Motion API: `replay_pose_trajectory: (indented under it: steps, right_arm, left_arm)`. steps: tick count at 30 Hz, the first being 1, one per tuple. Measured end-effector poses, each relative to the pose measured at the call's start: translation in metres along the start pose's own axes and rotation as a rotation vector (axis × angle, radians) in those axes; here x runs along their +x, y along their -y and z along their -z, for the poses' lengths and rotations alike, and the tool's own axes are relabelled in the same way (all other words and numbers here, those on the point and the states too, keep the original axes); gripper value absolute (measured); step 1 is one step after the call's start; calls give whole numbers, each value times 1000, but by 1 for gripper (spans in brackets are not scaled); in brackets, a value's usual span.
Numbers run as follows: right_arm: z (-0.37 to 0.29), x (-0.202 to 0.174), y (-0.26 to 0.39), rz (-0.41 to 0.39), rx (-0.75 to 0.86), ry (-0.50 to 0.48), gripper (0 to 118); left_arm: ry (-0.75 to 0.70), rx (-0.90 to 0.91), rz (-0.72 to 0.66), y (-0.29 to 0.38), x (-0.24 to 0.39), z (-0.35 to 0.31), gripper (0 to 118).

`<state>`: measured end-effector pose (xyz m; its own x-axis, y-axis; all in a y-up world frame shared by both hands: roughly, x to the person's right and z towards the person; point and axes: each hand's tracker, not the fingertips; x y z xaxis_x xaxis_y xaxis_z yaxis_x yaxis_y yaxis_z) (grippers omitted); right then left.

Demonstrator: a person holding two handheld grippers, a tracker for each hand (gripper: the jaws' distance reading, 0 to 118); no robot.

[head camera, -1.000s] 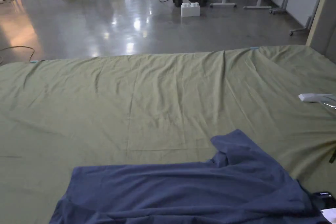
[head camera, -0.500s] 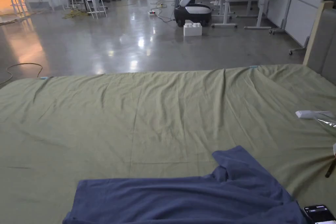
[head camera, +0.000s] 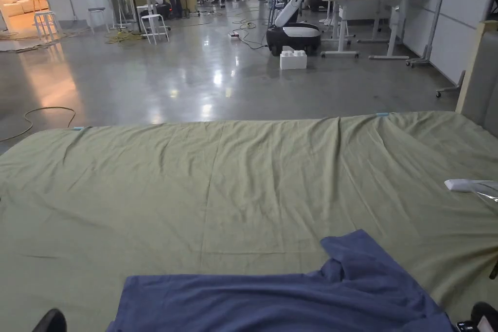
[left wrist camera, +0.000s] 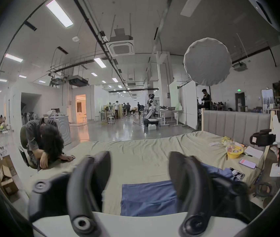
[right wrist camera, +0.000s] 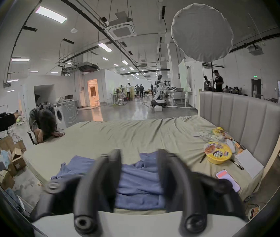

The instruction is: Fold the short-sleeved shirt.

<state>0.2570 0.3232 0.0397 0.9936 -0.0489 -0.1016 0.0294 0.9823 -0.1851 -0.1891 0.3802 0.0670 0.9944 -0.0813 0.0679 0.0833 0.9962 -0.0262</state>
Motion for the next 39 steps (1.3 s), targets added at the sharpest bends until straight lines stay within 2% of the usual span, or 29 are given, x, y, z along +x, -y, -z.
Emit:
replay_pose_trajectory:
  steps: [2, 4, 5, 13, 16, 18, 19, 21, 22, 23, 26, 30, 34, 36, 37, 38, 39]
  right_arm:
    - [7, -6, 1, -14, 0, -4, 11]
    - [11, -12, 2, -27, -8, -14, 7]
    - [13, -14, 3, -34, -18, -28, 2]
    - [29, -19, 13, -63, -73, -52, 0]
    - [38, -16, 19, -50, -101, -56, 0]
    - [47, -16, 26, -22, -146, -74, 0]
    - [51, -16, 29, -17, -176, -95, 0]
    - [56, -17, 35, -40, -203, -108, 0]
    - [57, -19, 39, -63, -221, -102, 0]
    - [59, -20, 42, -75, -236, -97, 0]
    - [68, -20, 53, -62, -299, -86, 0]
    - [78, -14, 69, -10, -383, -71, 0]
    - [84, -4, 78, -12, -448, -48, 0]
    - [87, 2, 81, -8, -482, -36, 0]
    - [89, 4, 83, -5, -505, -36, 0]
    - [88, 8, 87, -6, -520, -29, 0]
    - [89, 10, 89, -16, -528, -23, 0]
  left_arm:
    - [3, 1, 28, -1, 6, 2, 39]
    - [18, -6, 26, 2, 2, 5, 17]
    - [36, -11, 13, 2, 1, 5, 1]
    - [74, -60, -39, 12, -13, 36, 0]
    - [119, -253, -165, 32, -29, 83, 0]
    - [114, -311, -271, 61, -44, 117, 3]
    - [118, -352, -292, 75, -49, 136, 15]
    - [108, -467, -263, 100, -59, 181, 65]
    - [114, -542, -245, 115, -65, 207, 79]
    - [109, -590, -237, 128, -68, 231, 80]
    - [101, -726, -264, 170, -82, 305, 79]
    - [55, -918, -56, 223, -78, 387, 79]
    - [-29, -942, -252, 247, -88, 430, 79]
    - [-15, -968, -210, 256, -85, 442, 77]
    - [-16, -1003, -167, 261, -82, 445, 65]
    - [-12, -1025, -152, 264, -78, 446, 39]
    - [-20, -1029, -125, 264, -73, 445, 36]
